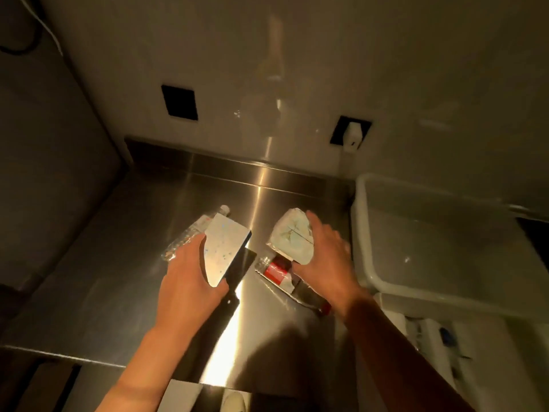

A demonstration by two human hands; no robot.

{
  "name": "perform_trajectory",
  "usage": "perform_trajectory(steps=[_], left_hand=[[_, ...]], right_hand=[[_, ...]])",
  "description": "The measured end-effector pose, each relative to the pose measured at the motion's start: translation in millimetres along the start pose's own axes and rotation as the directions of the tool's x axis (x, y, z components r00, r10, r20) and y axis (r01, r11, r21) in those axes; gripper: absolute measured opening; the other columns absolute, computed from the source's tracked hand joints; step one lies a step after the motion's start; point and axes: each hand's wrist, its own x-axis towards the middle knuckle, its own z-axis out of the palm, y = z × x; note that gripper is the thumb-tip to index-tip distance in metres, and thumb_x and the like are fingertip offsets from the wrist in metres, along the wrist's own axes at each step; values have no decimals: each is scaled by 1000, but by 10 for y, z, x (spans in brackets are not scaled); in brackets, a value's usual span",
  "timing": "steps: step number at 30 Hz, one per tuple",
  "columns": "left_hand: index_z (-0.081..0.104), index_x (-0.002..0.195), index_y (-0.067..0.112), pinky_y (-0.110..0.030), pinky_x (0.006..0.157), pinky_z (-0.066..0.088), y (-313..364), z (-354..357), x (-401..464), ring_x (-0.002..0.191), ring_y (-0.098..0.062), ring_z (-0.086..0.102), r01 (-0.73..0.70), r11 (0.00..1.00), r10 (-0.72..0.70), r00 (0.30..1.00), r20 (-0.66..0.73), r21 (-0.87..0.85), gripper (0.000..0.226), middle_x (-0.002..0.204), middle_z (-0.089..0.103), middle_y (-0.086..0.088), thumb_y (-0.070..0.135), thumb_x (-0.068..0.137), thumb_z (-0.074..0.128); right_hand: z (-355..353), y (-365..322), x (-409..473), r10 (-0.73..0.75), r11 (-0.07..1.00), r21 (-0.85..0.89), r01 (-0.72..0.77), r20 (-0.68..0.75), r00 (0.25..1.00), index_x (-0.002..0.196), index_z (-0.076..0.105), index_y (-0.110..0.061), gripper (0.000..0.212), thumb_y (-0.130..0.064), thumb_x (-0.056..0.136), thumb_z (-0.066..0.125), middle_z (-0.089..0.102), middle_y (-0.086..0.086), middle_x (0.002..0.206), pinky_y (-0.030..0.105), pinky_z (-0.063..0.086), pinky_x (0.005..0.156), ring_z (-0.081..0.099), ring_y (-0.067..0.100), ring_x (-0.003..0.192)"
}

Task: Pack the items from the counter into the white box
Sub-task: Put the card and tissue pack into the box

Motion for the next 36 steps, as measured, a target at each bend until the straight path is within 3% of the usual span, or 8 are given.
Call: perform_trajectory(steps=[7, 12, 15, 20, 24, 26, 29, 36], left_hand=[[31, 143, 41, -39, 89, 51, 1112, 522, -221, 122, -17, 51, -298, 951, 308, 939, 153, -84, 96, 137, 51, 9, 58, 63, 82], [36, 141, 41, -35, 88, 53, 1787, 962, -483, 116, -11, 52, -460, 881, 473, 837, 275, -115, 98, 133, 53, 13, 53, 58, 84], [35, 140, 43, -31, 86, 51, 2116, 1215, -653, 113, -7, 50, -531, 835, 547, 771, 325, -146, 91, 129, 53, 15, 56, 62, 78], [35, 140, 42, -37, 83, 55, 2550, 1591, -927, 112, -12, 53, -626, 762, 629, 657, 416, -165, 86, 129, 53, 16, 53, 65, 76], [36, 139, 42, -43, 83, 55, 2803, 1845, -1073, 113, -12, 53, -670, 724, 655, 591, 472, -165, 82, 133, 53, 17, 63, 66, 68], [37, 138, 42, -45, 84, 56, 2874, 1969, -1107, 115, -14, 55, -671, 723, 648, 576, 499, -165, 82, 134, 54, 15, 65, 66, 70], [40, 137, 38, -45, 84, 56, 2923, 2119, -1124, 114, -18, 56, -647, 751, 610, 606, 511, -130, 84, 132, 57, 11, 63, 65, 73], [45, 135, 33, -40, 87, 52, 2980, 2358, -1152, 114, -16, 54, -658, 748, 600, 613, 515, -87, 81, 130, 58, 9, 52, 67, 84]], right_hand=[[-754, 1073, -925, 154, 988, 50, -148, -157, 976, 149, 14, -51, 115, -59, 57, 82, 51, -18, 128, 35, 41, 99, 46, 5, 113], [-1102, 1768, -1577, 304, 953, 52, -300, -185, 934, 151, 15, -47, 116, -63, 59, 84, 53, -14, 129, 43, 44, 100, 50, 13, 114], [-1210, 2096, -1954, 303, 953, 59, -297, -192, 934, 153, 24, -36, 110, -63, 63, 81, 56, -10, 127, 45, 48, 96, 55, 15, 110], [-1356, 2497, -2404, 326, 945, -4, -328, -108, 939, 154, 30, -27, 108, -62, 60, 70, 59, -7, 121, 44, 47, 96, 56, 15, 106], [-1371, 2713, -2523, 336, 941, -52, -334, 56, 940, 152, 28, -31, 107, -54, 60, 77, 55, -11, 129, 40, 41, 104, 50, 15, 114], [-1373, 2807, -2546, 314, 949, -54, -311, 77, 946, 147, 37, -33, 98, -51, 61, 79, 56, -14, 128, 39, 43, 103, 51, 12, 115], [-1383, 2900, -2540, 260, 965, -56, -254, 129, 957, 139, 46, -30, 85, -50, 63, 80, 58, -11, 126, 38, 42, 103, 53, 12, 115], [-1271, 3018, -2498, 200, 980, -42, -196, 270, 942, 141, 41, -38, 85, -43, 68, 85, 48, -11, 139, 39, 34, 113, 40, 11, 129]])
